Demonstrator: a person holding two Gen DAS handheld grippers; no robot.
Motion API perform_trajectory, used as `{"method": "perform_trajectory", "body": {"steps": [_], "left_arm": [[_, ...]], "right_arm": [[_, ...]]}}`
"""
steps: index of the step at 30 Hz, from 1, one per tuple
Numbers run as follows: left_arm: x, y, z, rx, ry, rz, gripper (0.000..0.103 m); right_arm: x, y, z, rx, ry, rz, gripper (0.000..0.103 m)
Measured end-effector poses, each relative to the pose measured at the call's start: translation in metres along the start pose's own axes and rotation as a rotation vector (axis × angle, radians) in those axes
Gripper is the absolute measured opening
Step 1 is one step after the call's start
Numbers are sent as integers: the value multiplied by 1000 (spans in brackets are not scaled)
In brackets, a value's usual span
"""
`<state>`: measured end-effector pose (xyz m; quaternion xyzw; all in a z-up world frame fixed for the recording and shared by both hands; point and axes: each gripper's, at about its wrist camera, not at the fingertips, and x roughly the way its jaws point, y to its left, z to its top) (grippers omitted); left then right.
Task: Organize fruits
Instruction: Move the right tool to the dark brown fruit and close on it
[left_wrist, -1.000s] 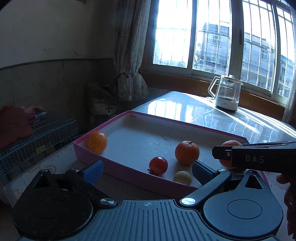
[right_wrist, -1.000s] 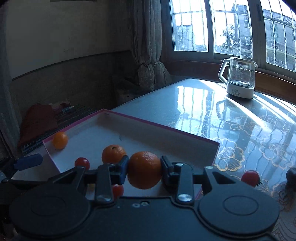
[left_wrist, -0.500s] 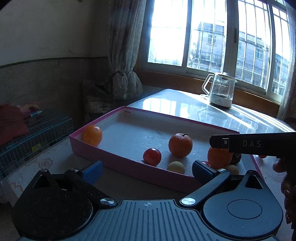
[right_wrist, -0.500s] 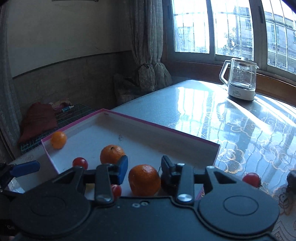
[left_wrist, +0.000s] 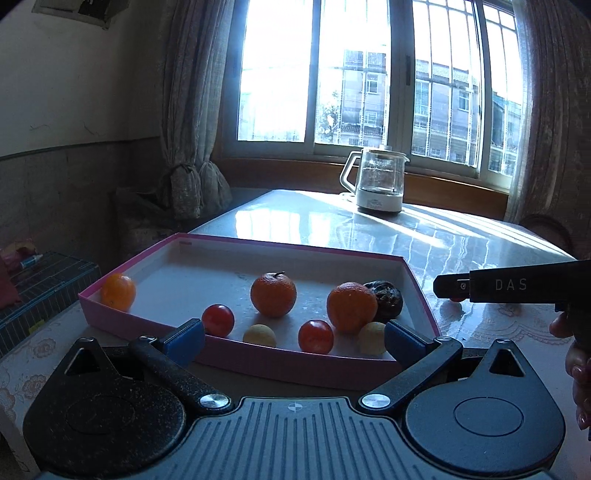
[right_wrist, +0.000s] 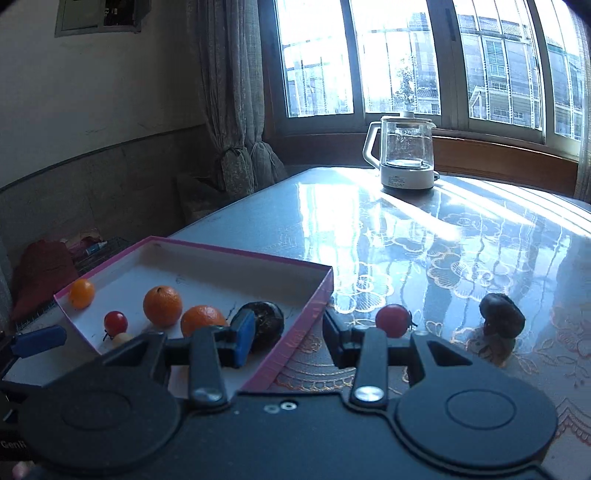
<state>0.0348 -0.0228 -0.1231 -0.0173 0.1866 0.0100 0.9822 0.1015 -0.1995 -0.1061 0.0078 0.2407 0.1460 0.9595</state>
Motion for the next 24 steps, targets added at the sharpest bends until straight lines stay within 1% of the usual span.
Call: {"method": "perform_trajectory", "body": {"steps": [4,9,13,16,19,20,21,24], "left_arm": [[-4,-16,1,44,-13,-37,102],[-8,-31,3,68,-17,-81,102],[-14,-42,4,86,-24,-108,102],[-17,-49,5,93,-20,-125,102],[-17,-55,8,91,-3,-143,102],[-17,-57,9,93,-3,-147,102],[-18,-59,9,97,-3,-150,102],[-20,-66,12,116,-7,-160,102]], "right_arm": [[-7,-16,-7,19,7,-40,40],[-15,-37,-14,32,8,-98,40],[-18,-60,-15,51,2,-178,40],[-16,-83,-10,85,-6,-242,42],[-12,-99,-5,87,-21,-270,52],[-10,-103,-3,75,-29,-286,59],[-8,-105,-1,64,-32,-293,63],[6,-112,4,35,-17,-292,63]]}}
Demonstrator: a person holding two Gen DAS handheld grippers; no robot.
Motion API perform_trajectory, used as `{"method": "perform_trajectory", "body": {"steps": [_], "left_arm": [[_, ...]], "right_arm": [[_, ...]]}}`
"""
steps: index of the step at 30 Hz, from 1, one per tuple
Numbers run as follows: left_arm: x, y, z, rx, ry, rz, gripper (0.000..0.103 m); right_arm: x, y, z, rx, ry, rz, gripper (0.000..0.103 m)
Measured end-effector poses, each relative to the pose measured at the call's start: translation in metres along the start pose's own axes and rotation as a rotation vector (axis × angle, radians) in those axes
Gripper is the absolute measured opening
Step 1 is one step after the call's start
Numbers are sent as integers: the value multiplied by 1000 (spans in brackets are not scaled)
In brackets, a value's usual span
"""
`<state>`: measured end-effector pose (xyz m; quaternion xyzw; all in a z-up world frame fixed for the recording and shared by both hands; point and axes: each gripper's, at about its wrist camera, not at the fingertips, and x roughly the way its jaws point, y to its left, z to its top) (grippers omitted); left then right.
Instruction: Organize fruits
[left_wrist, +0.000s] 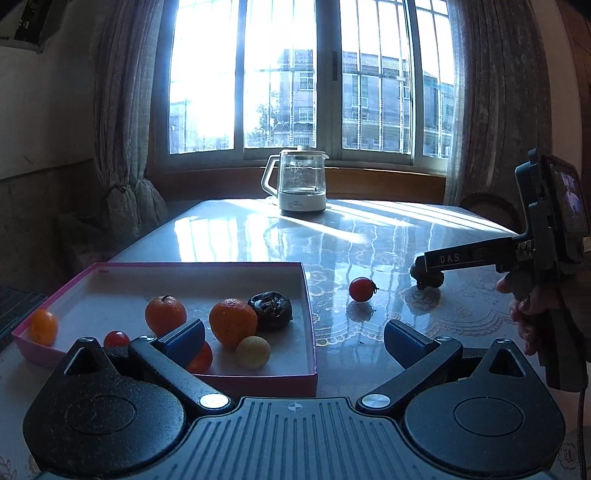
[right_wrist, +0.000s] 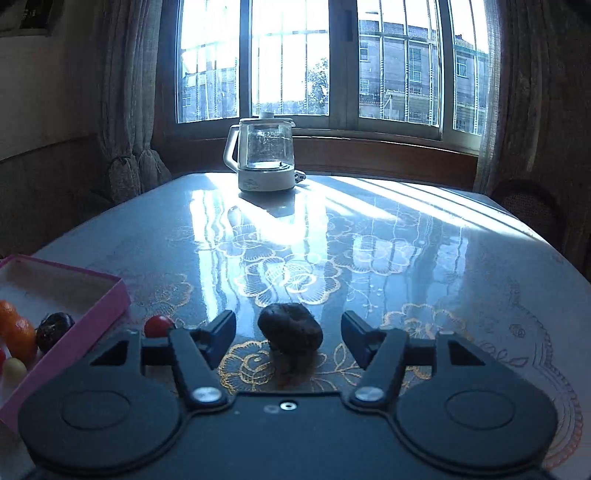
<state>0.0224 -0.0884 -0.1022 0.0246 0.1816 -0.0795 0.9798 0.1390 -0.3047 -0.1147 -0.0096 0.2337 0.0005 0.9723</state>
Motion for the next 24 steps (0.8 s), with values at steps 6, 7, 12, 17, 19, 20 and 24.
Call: {"method": "perform_trajectory", "body": {"steps": [6,7,12,17,19,20,24], "left_arm": [[0,-9,5,22,4,-4,102],[-1,-10,6,22,5,-2,102],[0,-10,9,13,10,8,102],[3,-16,16,15,2,-7,102],[6,-19,20,20,-2,-24,102],[7,-21,21,24,-6,-31,102],[14,-32,31,58,-21,-71,102]], "right_arm": [[24,7,5,-54,39,7,62],[26,8,5,-57,44,7,62],[38,5,7,-44,86,24,55],[47,-6,8,-8,120,39,45],[46,-5,7,-29,122,34,45],[45,-4,6,-37,123,31,45],[35,-12,3,3,129,6,45]]}}
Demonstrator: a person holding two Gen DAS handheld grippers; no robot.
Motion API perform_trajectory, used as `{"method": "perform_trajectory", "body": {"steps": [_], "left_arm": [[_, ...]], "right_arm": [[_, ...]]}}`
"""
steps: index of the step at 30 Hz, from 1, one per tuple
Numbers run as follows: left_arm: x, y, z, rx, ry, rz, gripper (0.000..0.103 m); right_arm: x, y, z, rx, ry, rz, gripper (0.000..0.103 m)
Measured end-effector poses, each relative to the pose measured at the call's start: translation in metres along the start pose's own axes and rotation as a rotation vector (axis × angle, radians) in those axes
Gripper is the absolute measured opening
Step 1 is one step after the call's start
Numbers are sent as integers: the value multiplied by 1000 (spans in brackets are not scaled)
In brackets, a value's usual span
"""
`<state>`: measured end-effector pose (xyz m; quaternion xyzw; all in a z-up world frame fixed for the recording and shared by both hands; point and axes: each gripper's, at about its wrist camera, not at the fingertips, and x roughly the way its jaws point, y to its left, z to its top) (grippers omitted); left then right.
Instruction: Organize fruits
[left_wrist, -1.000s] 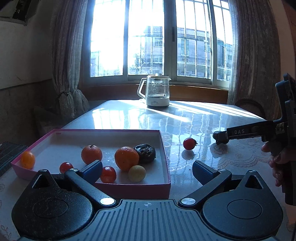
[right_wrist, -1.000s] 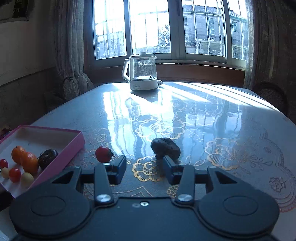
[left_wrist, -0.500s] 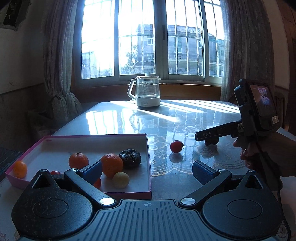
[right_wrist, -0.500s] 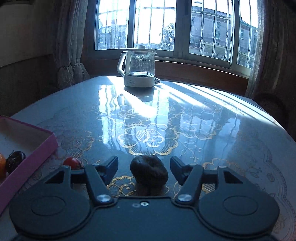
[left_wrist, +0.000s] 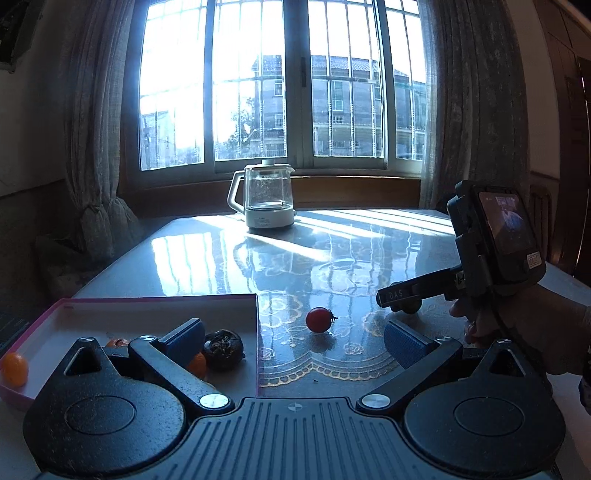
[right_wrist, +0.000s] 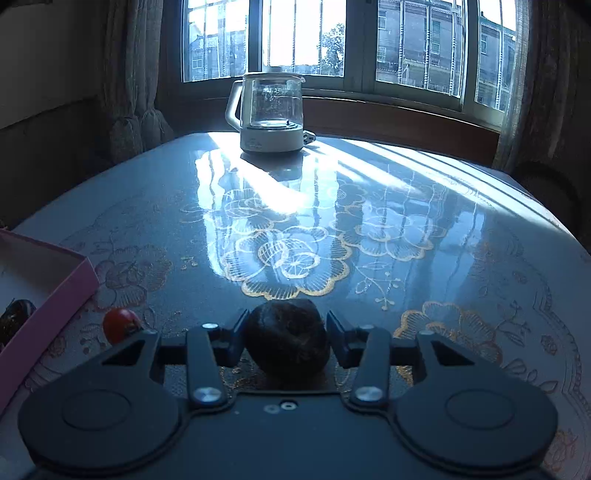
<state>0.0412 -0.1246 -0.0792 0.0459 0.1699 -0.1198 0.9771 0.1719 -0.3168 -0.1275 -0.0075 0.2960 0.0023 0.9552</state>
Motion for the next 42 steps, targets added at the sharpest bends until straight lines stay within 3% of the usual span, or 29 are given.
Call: {"method": "perform_trajectory", "body": {"steps": [15,23,24,25,26,34,36,38,42], "left_arm": [[62,-50,20,97,45,-108,102],[95,-51,24,48,93,-70,101],[100,-50,23,38,102,-70,97],[104,-51,23,39,114,-69,82],[110,-52,23,43,140,-66,73],[139,-52,22,-25,197,-1,73],[144,-51,22,-28,211,9,67],[150,-50,21,-35,237,1,53],[154,-47,19,-65,246,1,51]], "right_arm": [[-41,-61,-33,195,-45,-84,45],[-48,-69,-36,237,-65,-83,43],[-47,-68,-35,234,-64,-85,43],[-47,-68,-35,232,-63,-85,43],[-47,-68,-35,232,-63,-86,43],[-47,-67,-35,237,-62,-81,43],[-47,-67,-35,237,-61,-80,43],[-46,-67,-34,237,-60,-79,44],[-46,-68,-34,244,-61,-75,44]]}}
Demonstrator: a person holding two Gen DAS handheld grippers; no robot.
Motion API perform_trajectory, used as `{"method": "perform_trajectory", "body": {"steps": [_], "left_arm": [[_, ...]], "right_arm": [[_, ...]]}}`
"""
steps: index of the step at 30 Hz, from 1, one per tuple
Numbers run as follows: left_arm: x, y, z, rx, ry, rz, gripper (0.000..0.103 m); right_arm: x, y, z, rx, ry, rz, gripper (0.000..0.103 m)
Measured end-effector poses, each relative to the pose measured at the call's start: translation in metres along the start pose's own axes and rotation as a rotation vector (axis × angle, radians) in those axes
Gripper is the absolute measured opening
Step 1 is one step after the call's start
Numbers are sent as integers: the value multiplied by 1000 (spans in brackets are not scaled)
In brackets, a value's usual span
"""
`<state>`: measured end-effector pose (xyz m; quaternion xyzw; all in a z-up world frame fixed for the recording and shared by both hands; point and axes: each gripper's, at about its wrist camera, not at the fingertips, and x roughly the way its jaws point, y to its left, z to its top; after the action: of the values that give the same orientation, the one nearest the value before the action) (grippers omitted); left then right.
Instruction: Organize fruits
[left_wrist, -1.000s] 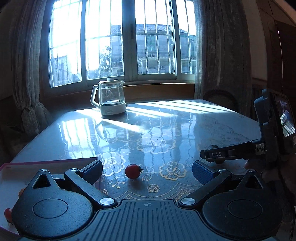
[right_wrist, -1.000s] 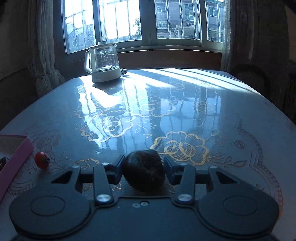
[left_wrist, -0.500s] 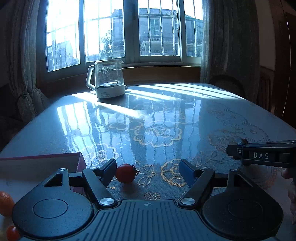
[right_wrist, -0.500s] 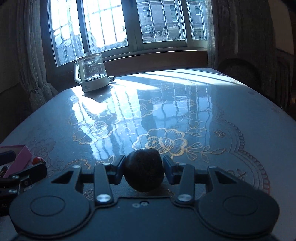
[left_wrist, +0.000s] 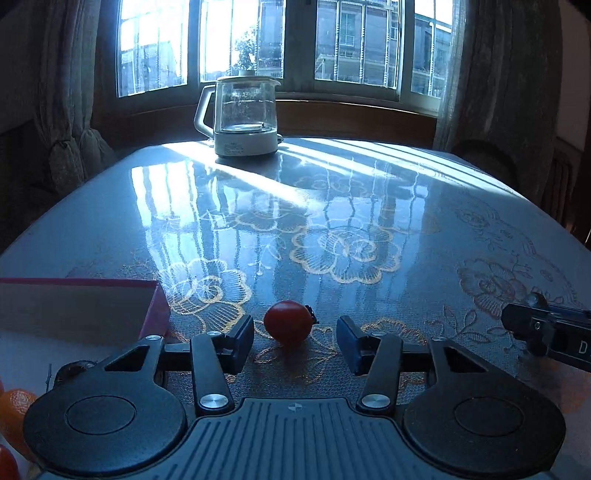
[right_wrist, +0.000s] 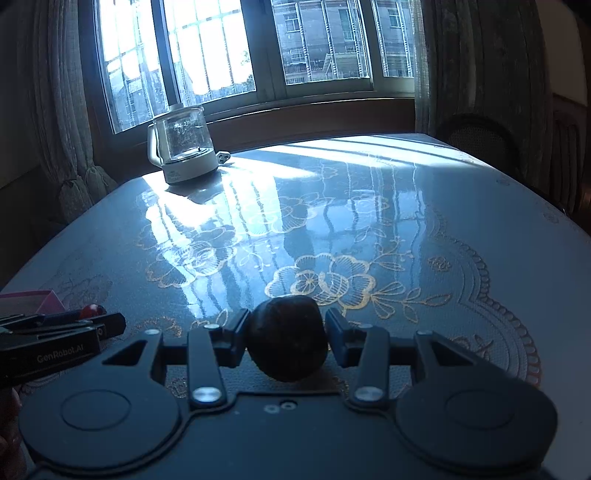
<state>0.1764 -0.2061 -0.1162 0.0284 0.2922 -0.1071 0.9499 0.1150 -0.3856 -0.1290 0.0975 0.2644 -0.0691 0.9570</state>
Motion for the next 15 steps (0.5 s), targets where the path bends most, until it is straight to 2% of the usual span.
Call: {"method": "perform_trajectory", "body": {"steps": [5,12,15], "left_arm": [[6,-9,4,42,0,-16,51],[12,-13,8,50,22,1,50],[9,-14,7,56,19,-11,42]], "right_arm": [[0,0,0,-3,5,1,44],[1,0,0,-3,5,1,44],[1,-1,0,-2,5,2,44]]}}
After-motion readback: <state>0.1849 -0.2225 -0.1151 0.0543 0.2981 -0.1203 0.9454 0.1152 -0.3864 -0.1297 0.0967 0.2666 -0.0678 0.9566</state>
